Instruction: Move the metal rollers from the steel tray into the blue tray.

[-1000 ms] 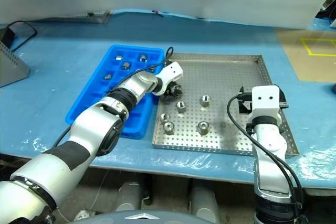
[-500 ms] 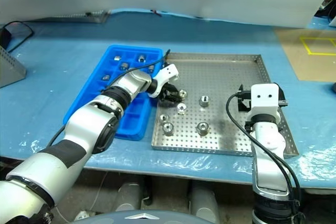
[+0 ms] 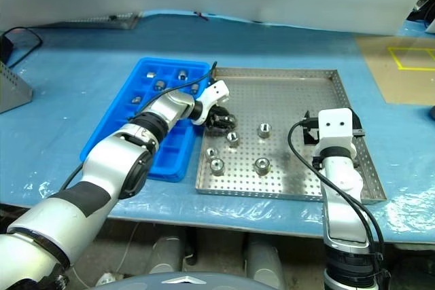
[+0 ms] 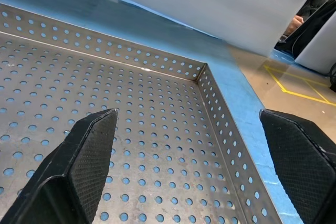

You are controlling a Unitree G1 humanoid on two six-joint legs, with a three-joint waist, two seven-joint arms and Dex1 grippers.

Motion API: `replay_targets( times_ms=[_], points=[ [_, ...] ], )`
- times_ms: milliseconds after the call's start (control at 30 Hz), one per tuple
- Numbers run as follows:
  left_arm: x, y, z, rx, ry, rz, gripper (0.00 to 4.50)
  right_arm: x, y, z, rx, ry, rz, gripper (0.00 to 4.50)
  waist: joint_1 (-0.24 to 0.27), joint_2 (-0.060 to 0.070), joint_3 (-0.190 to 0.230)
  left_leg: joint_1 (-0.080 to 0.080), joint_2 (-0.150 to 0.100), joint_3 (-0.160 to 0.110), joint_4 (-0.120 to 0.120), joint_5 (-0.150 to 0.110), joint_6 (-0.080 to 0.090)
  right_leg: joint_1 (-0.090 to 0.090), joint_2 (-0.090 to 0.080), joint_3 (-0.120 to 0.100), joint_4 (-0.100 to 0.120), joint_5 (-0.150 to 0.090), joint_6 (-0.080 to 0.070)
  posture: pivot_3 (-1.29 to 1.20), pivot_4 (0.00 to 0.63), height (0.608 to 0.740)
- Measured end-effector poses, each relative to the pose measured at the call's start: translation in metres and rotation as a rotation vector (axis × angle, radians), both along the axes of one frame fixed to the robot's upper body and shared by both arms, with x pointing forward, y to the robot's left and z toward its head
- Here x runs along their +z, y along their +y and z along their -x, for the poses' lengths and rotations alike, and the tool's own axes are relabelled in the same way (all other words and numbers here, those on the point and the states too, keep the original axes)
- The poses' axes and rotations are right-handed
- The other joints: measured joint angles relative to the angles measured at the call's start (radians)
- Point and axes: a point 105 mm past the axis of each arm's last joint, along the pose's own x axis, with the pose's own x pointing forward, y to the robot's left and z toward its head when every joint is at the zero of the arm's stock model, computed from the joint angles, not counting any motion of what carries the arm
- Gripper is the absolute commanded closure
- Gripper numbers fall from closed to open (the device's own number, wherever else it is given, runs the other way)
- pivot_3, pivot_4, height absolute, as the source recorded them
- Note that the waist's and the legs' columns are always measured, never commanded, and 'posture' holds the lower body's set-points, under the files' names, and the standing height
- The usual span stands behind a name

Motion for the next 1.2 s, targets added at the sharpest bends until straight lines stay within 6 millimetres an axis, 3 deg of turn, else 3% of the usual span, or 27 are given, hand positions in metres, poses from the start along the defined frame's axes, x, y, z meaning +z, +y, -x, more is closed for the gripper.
replay_targets(
  times_ms=[67, 233, 667, 800, 967, 1100, 1200],
  points=[
    [-0.001, 0.0, -0.001, 0.007, -0.007, -0.004, 1.63, -0.001, 0.0, 0.0, -0.001, 0.002, 0.001, 0.0, 0.0, 0.0, 0.0, 0.001, 0.0, 0.0, 0.0, 0.0, 0.0, 0.001, 0.0, 0.0, 0.0, 0.0, 0.0, -0.2, 0.15, 0.74],
    [-0.001, 0.0, -0.001, 0.011, -0.018, -0.002, 2.77, -0.003, -0.001, 0.001, -0.005, 0.008, -0.001, 0.0, 0.001, 0.0, 0.0, 0.002, 0.0, 0.0, 0.0, 0.0, 0.0, 0.002, 0.0, 0.0, 0.0, 0.0, 0.0, -0.2, 0.15, 0.74],
    [0.004, -0.003, 0.005, -0.035, 0.037, 0.078, 2.77, -0.002, 0.001, 0.0, -0.002, 0.002, -0.006, 0.0, 0.005, 0.0, 0.0, -0.003, 0.0, 0.0, 0.0, 0.0, 0.0, -0.002, 0.0, 0.0, 0.0, 0.0, 0.0, -0.18, 0.15, 0.74],
    [0.011, -0.003, 0.004, -0.023, 0.046, 0.144, 2.77, 0.009, 0.013, -0.006, 0.082, -0.024, -0.051, 0.0, 0.005, 0.0, 0.001, -0.006, 0.0, 0.0, 0.0, 0.0, 0.001, -0.005, 0.0, 0.0, 0.0, 0.0, 0.0, -0.17, 0.15, 0.74],
    [0.038, 0.003, -0.001, -0.049, 0.018, 0.243, 2.77, 0.027, 0.048, -0.012, 0.333, -0.027, -0.107, 0.0, 0.006, 0.0, 0.001, -0.006, 0.001, 0.0, 0.0, 0.0, 0.002, -0.005, 0.0, -0.002, 0.0, 0.0, -0.001, -0.11, 0.15, 0.74],
    [0.069, 0.022, -0.008, -0.039, -0.031, 0.32, 2.77, 0.038, 0.079, -0.014, 0.574, 0.01, -0.148, 0.0, 0.009, 0.0, 0.002, -0.006, 0.001, 0.0, 0.0, 0.0, 0.002, -0.005, 0.0, -0.002, 0.001, 0.0, -0.001, -0.02, 0.15, 0.74],
    [0.104, 0.043, -0.004, -0.053, -0.08, 0.414, 2.77, 0.048, 0.099, -0.013, 0.742, 0.035, -0.14, 0.0, 0.017, 0.001, 0.002, -0.006, 0.001, 0.0, 0.0, 0.0, 0.002, -0.005, -0.001, -0.002, 0.001, 0.0, -0.001, 0.05, 0.15, 0.74]
  ],
)
